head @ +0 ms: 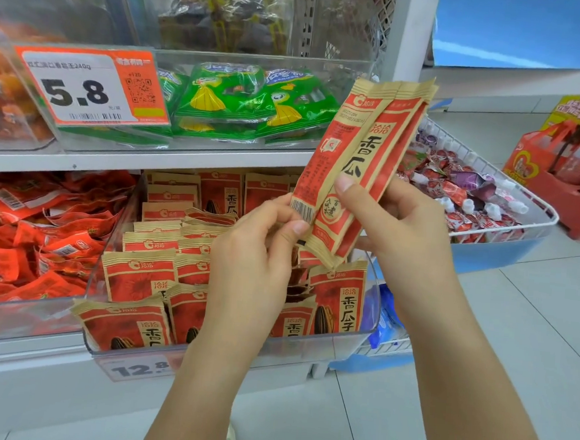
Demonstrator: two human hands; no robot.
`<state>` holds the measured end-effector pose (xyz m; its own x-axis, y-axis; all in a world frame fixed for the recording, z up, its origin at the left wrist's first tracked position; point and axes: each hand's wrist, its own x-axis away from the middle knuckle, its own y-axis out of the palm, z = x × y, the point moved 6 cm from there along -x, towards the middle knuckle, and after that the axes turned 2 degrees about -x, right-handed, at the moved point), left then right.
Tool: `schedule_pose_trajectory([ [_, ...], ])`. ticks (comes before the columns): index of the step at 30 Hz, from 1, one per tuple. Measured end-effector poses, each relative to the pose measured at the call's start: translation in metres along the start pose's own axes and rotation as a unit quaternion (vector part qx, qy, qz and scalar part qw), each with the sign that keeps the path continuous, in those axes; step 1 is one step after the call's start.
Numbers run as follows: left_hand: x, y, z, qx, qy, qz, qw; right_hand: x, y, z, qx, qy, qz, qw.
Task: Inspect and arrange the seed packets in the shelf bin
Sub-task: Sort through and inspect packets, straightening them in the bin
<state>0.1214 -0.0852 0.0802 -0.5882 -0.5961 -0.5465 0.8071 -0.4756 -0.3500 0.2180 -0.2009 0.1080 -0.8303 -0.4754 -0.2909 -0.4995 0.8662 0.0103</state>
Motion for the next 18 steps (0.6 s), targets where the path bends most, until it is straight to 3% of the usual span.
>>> schedule_pose_trajectory([
  [6,0.000,0.003,0.004,0.022,-0.004,-0.017,1.000,0.000,-0.003,0.000,0.000,-0.003,0.017,1.000],
  [10,0.001,0.004,0.005,-0.048,0.058,-0.015,0.997,0.000,-0.003,0.001,0.002,0.000,0.023,1.000],
  [14,0.003,0.009,0.011,-0.092,0.113,-0.069,0.987,0.000,-0.006,0.002,0.005,0.000,0.027,1.000],
  [18,0.003,0.010,0.007,-0.098,0.095,-0.105,0.985,0.001,-0.007,0.002,0.006,0.006,0.033,0.999],
])
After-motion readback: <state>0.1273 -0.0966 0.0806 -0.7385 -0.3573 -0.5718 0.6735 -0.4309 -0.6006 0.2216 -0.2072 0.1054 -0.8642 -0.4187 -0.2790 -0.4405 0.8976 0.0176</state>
